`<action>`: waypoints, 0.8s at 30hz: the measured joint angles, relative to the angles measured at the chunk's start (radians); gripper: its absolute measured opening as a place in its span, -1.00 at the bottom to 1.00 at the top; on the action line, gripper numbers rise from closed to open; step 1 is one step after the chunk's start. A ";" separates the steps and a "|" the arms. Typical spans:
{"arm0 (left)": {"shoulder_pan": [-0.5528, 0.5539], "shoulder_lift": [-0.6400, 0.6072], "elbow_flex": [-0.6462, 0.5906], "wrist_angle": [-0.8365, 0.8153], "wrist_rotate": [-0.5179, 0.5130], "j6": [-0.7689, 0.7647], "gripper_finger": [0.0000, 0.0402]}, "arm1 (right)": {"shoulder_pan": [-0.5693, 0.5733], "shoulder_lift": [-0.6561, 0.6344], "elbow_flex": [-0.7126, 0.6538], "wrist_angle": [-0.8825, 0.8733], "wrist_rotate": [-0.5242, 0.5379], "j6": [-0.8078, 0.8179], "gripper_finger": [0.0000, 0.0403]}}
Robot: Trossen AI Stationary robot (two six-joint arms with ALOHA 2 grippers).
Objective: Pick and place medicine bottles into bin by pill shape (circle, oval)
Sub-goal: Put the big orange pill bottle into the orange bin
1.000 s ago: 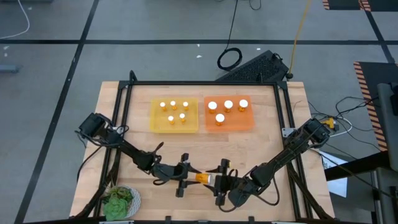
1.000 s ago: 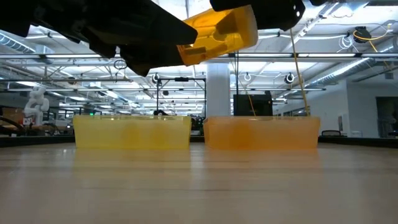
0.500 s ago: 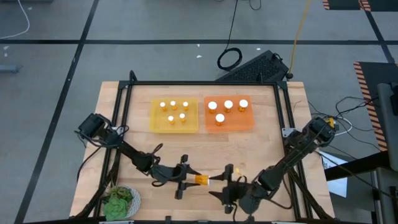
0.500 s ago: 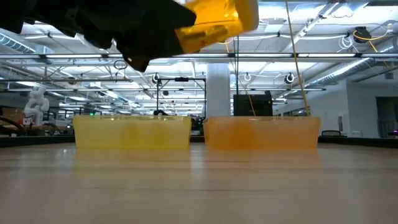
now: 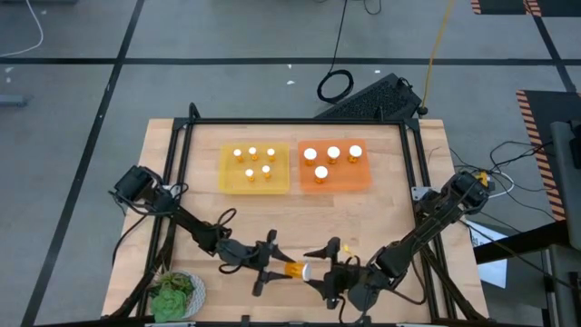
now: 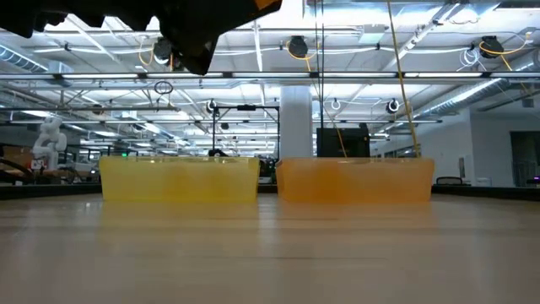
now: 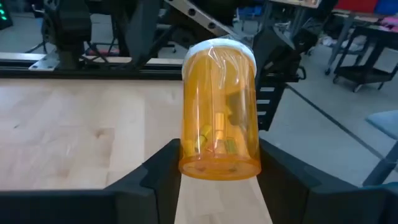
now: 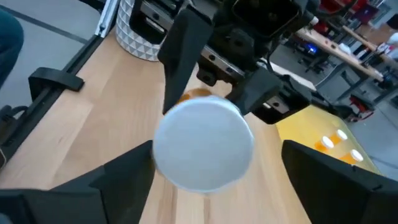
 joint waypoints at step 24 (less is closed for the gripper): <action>-0.006 0.000 0.000 -0.008 0.033 0.064 0.22 | 0.001 0.000 0.000 0.125 -0.080 -0.079 0.13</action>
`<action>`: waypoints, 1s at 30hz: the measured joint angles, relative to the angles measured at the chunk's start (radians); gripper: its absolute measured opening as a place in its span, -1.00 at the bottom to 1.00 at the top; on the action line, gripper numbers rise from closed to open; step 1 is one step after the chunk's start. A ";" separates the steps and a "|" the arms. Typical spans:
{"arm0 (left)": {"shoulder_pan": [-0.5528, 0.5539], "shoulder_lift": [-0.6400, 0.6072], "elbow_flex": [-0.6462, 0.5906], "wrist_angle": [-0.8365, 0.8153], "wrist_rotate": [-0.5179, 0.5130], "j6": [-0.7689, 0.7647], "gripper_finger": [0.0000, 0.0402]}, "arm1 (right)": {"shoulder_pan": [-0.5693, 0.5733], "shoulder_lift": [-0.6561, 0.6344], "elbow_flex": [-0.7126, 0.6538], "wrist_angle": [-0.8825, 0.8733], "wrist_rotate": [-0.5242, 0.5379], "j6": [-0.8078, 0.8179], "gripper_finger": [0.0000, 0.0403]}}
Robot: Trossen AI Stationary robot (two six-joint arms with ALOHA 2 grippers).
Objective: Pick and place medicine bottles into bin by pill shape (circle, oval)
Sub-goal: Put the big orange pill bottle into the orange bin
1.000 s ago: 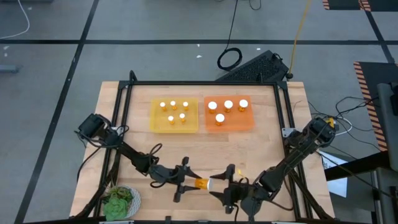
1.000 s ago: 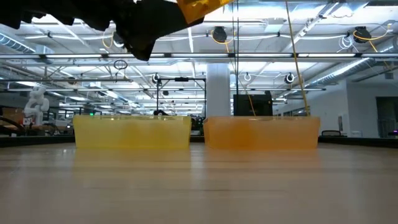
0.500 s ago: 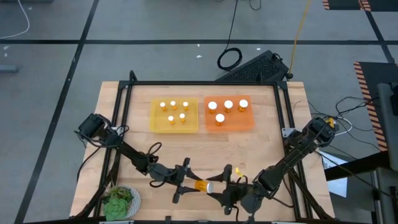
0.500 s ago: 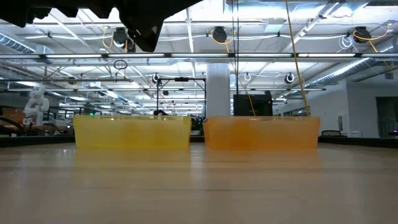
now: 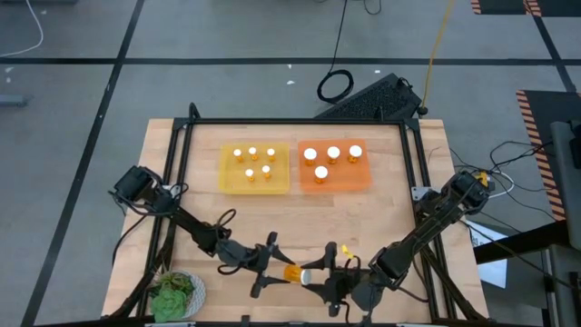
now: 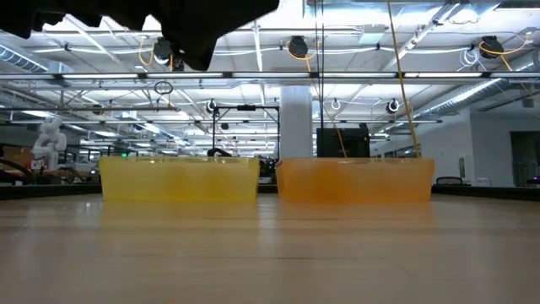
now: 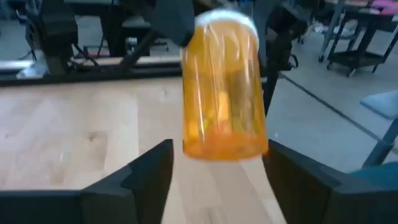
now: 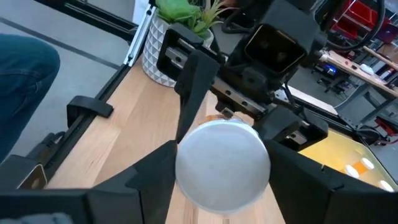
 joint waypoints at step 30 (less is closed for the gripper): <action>-0.002 0.000 0.000 -0.149 -0.115 -0.043 0.50 | -0.437 -0.471 -0.002 -0.849 -0.163 0.396 0.04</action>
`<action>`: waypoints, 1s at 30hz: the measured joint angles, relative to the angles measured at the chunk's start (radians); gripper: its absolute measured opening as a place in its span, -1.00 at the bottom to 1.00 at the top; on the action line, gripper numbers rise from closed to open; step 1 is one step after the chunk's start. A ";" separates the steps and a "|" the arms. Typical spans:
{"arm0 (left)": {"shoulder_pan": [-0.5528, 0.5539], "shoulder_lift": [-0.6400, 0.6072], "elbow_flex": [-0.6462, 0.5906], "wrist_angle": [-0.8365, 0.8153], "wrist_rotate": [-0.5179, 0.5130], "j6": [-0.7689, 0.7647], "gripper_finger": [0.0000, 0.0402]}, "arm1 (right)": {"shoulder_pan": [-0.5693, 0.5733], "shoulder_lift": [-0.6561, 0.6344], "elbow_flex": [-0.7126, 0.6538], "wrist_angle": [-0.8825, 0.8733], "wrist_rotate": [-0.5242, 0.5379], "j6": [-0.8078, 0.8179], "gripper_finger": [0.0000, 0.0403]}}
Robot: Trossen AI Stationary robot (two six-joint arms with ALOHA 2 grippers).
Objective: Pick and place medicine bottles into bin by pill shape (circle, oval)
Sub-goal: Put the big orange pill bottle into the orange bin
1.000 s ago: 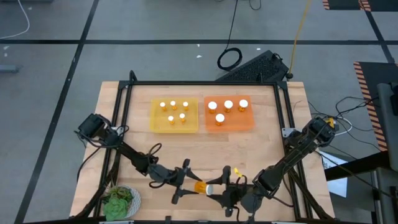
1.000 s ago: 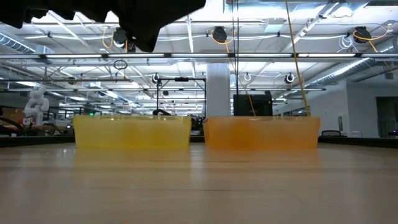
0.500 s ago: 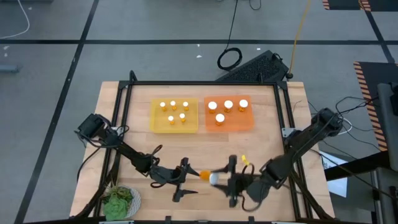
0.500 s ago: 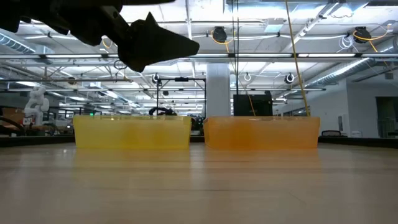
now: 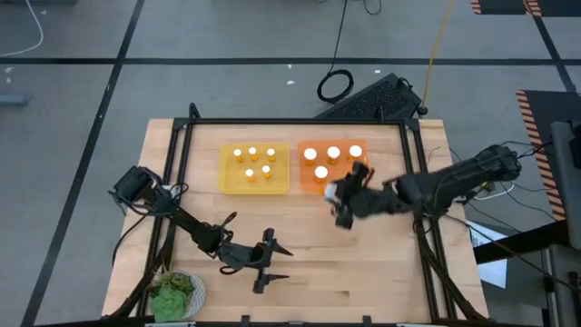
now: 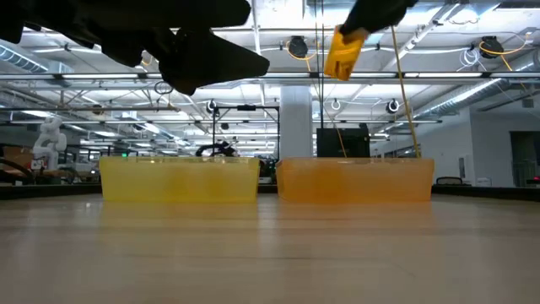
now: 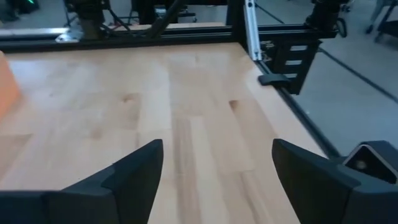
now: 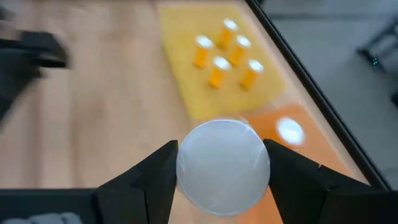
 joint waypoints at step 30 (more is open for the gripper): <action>0.055 -0.409 0.000 -0.487 -0.097 0.065 -0.23 | -0.560 -0.058 -0.301 0.130 -0.337 -0.086 0.04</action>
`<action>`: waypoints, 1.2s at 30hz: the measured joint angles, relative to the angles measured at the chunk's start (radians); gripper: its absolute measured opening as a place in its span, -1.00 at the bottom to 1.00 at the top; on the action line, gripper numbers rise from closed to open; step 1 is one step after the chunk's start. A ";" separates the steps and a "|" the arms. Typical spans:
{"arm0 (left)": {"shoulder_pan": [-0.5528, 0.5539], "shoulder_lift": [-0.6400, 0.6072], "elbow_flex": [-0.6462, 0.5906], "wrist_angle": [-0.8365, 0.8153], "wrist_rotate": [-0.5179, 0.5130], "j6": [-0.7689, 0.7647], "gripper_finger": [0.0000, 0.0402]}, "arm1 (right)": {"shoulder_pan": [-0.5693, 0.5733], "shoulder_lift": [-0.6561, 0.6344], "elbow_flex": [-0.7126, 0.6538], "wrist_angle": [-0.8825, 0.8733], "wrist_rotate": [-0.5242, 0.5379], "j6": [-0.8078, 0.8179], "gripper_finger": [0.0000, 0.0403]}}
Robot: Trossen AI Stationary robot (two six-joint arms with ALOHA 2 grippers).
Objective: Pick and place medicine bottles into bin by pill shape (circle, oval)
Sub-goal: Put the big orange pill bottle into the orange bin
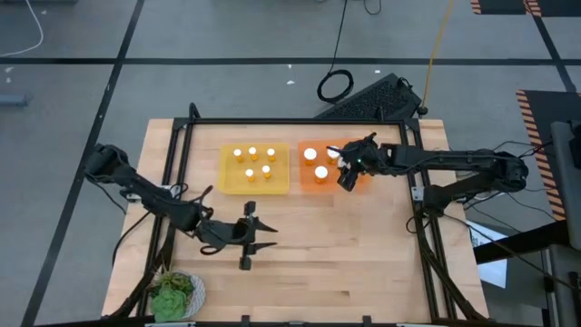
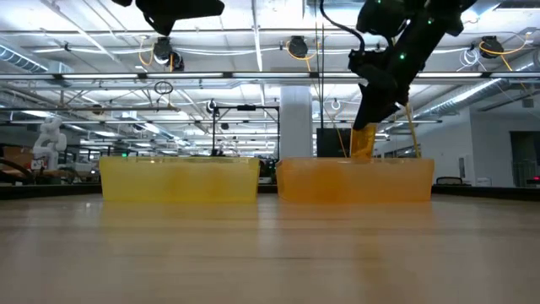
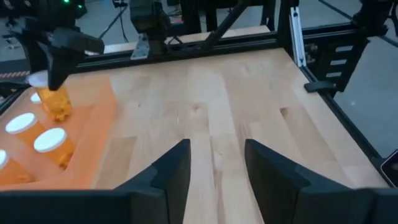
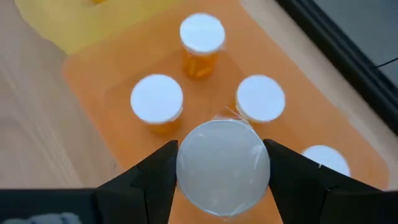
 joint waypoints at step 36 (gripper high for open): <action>0.039 -0.001 0.000 0.023 0.000 0.000 -0.24 | -0.097 0.112 -0.143 0.188 -0.156 -0.030 0.18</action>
